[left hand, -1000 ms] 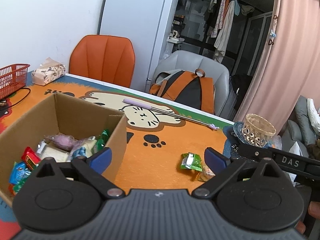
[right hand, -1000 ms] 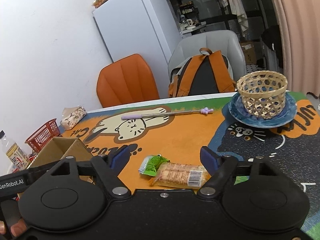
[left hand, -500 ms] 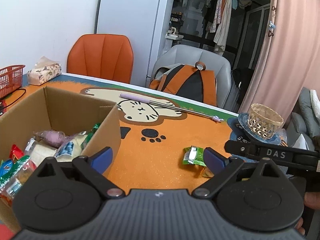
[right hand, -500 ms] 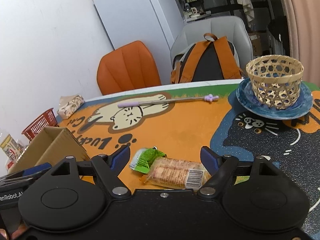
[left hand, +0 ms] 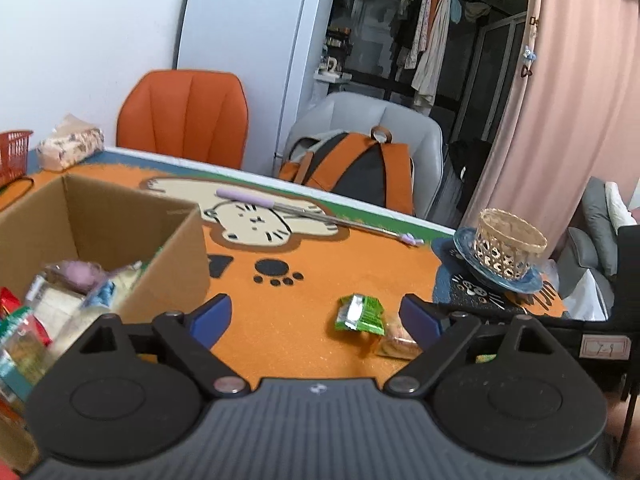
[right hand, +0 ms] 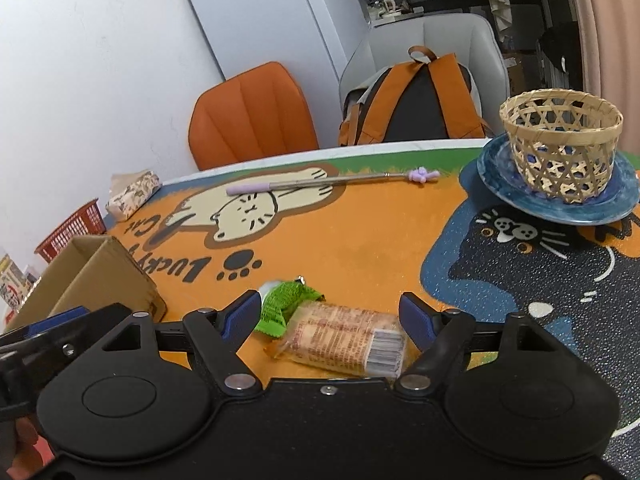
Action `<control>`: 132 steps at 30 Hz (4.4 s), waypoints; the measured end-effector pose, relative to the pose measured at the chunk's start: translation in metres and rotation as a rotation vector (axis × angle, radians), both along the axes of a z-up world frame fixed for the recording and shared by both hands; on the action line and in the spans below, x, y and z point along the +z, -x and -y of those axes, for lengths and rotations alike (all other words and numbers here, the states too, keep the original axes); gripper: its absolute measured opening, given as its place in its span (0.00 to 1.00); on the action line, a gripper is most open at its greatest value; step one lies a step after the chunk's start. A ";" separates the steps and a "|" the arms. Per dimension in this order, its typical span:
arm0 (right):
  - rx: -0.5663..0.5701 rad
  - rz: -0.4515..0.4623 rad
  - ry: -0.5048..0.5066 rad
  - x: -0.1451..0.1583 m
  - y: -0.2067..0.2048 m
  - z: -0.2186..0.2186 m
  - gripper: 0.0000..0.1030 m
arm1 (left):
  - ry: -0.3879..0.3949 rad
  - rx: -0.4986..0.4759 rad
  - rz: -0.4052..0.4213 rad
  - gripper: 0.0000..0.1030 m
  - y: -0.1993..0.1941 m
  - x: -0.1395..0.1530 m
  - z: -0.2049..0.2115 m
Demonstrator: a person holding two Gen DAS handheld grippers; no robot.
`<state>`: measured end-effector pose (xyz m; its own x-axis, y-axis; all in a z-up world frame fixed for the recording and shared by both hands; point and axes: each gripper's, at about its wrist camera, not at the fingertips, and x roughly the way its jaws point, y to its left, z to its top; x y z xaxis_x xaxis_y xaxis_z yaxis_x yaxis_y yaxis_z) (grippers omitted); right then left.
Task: Organize snacks
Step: 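Move both tools back toward the green candy and biscuit pack, then grasp the biscuit pack with the right tool, then grasp the green candy with the left tool while the right holds the biscuit pack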
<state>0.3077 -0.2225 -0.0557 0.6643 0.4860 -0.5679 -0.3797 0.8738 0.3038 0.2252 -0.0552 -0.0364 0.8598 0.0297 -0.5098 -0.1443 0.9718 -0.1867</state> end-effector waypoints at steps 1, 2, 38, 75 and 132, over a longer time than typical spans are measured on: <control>0.004 0.000 0.002 0.000 0.002 0.001 0.71 | 0.003 -0.002 -0.004 0.87 -0.001 -0.001 0.000; 0.008 -0.002 0.004 0.000 0.004 0.001 0.71 | 0.006 -0.003 -0.008 0.87 -0.002 -0.003 0.000; 0.072 0.059 0.179 -0.008 0.009 -0.013 0.69 | 0.047 0.004 -0.106 0.83 -0.017 -0.031 -0.005; -0.129 0.016 0.168 -0.020 0.005 0.032 0.36 | 0.005 -0.057 -0.113 0.83 -0.073 -0.043 0.030; -0.196 0.055 0.238 -0.022 0.004 0.035 0.36 | -0.064 0.067 -0.108 0.69 -0.106 -0.050 0.002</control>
